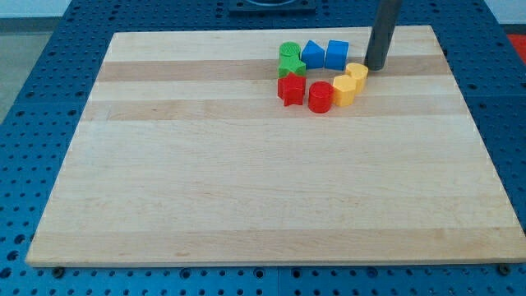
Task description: Slightly push blue cube into blue triangle
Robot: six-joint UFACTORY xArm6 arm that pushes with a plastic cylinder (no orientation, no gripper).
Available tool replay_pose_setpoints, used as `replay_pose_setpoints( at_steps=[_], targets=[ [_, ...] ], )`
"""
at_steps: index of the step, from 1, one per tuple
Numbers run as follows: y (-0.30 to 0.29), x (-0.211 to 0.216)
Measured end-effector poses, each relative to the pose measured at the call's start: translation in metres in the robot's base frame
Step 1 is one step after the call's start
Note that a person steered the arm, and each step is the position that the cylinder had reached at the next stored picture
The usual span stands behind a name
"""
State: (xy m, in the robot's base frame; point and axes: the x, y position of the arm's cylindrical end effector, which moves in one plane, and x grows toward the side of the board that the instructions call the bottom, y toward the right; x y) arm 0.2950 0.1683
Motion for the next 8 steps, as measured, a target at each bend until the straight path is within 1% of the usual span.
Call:
replay_pose_setpoints(
  at_steps=[8],
  targets=[
    [-0.040, 0.004]
  ],
)
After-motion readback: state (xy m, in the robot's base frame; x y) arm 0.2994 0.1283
